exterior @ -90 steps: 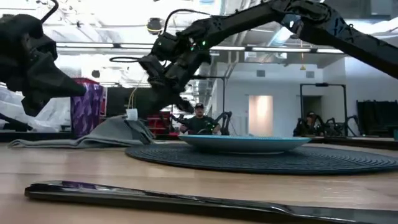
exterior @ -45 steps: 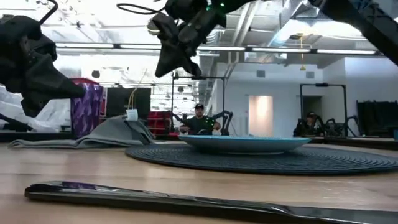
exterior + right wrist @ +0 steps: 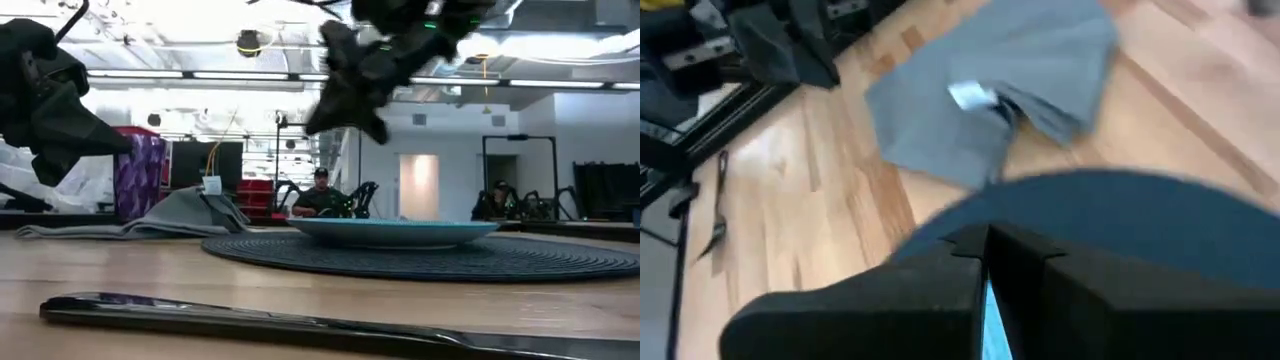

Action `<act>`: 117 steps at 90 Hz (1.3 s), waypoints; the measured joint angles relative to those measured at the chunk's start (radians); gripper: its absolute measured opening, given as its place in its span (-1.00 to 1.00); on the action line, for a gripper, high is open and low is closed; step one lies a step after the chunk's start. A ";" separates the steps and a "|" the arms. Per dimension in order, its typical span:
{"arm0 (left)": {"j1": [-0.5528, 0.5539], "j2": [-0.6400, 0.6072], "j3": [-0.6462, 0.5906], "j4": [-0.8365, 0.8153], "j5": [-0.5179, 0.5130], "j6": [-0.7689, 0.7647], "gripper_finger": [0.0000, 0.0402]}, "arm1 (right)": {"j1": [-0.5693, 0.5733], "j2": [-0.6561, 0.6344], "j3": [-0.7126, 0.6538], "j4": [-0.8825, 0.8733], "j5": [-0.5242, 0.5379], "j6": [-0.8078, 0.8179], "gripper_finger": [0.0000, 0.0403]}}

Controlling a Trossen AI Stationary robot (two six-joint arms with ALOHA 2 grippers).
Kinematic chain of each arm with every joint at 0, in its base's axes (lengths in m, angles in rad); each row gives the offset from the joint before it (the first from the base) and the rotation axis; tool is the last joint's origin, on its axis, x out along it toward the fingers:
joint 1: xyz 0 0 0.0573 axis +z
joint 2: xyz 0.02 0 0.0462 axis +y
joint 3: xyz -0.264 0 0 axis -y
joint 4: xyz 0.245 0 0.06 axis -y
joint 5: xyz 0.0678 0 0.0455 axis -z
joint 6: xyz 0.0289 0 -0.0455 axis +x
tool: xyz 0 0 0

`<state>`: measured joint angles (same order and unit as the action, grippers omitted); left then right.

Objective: Set table place
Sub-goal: Fold the gray napkin

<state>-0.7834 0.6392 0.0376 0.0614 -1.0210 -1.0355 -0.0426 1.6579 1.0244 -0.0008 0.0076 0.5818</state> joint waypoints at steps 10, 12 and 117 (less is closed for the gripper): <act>0.000 0.000 0.000 -0.005 0.003 0.001 -1.00 | 0.066 -0.100 -0.170 0.091 0.085 0.086 -1.00; 0.000 0.000 0.000 -0.007 0.006 0.000 -1.00 | 0.079 -0.116 -0.199 0.112 0.105 0.098 -1.00; 0.242 0.017 0.513 -0.738 -0.002 0.283 -1.00 | 0.200 -0.245 -0.425 0.217 0.310 0.008 -1.00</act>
<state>-0.5413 0.6561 0.5503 -0.6762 -1.0234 -0.7524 0.1570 1.4134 0.5995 0.2165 0.3176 0.5894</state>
